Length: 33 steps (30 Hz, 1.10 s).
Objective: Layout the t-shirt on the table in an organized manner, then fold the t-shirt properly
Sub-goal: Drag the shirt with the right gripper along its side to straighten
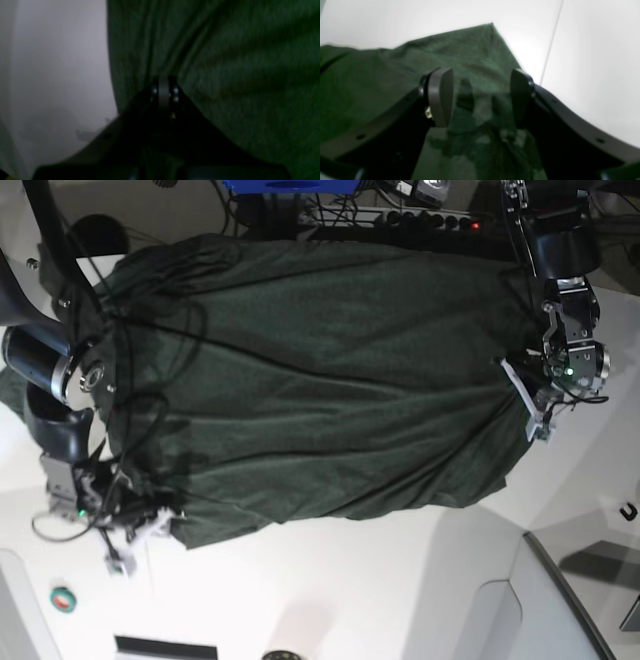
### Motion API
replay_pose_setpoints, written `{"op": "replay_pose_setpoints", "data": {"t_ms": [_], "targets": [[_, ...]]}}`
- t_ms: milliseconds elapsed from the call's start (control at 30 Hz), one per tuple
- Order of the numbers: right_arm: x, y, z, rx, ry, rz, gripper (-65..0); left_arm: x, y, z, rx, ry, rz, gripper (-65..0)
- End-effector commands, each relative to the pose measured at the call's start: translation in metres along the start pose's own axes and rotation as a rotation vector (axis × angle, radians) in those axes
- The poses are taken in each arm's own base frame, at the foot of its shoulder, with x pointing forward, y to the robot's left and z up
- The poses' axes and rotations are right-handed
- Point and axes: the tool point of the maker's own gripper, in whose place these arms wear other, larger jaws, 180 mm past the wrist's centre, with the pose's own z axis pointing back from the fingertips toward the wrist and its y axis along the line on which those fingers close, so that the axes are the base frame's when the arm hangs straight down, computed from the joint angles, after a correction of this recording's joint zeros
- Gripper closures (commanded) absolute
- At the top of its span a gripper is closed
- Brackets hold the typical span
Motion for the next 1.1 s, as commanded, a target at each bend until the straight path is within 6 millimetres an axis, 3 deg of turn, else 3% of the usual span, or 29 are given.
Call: {"op": "replay_pose_setpoints", "data": {"t_ms": [0, 133, 300, 400, 633, 700, 800, 867, 1033, 1067], "targets": [[0.031, -0.019, 0.006, -0.058, -0.088, -0.018, -34.1, 0.011, 0.016, 0.006, 0.037, -0.036, -0.004, 0.0], [0.017, -0.039, 0.006, -0.117, -0.092, -0.05, -34.1, -0.005, 0.023, 0.008, 0.048, -0.009, -0.012, 0.0], [0.006, -0.044, 0.006, -0.121, -0.068, -0.057, -33.5, -0.009, 0.023, 0.007, 0.048, -0.001, -0.013, 0.0], [-0.012, -0.045, 0.005, -0.12, -0.023, -0.063, -33.5, -0.009, 0.023, 0.007, 0.048, -0.001, -0.013, 0.0], [-0.022, -0.046, 0.004, -0.123, -0.002, -0.064, -32.9, -0.009, 0.023, 0.007, 0.048, -0.001, -0.014, 0.0], [-0.024, -0.046, 0.005, -0.125, 0.002, -0.065, -25.5, -0.009, 0.023, 0.007, 0.048, -0.001, -0.013, 0.0], [-0.029, -0.049, 0.005, -0.131, 0.007, -0.065, -7.4, -0.009, 0.023, 0.007, 0.048, -0.001, -0.013, 0.0], [-0.027, -0.05, 0.006, -0.133, 0.003, -0.064, 0.0, -0.007, 0.023, 0.007, 0.048, -0.004, -0.015, 0.0], [0.001, -0.063, 0.015, -0.169, -0.073, -0.046, -0.3, -0.004, 0.019, 0.007, 0.042, -0.009, -0.019, 0.0], [-0.001, -0.067, 0.017, -0.178, -0.067, -0.041, -0.3, -0.004, 0.018, 0.006, 0.04, -0.009, -0.019, 0.0]]}}
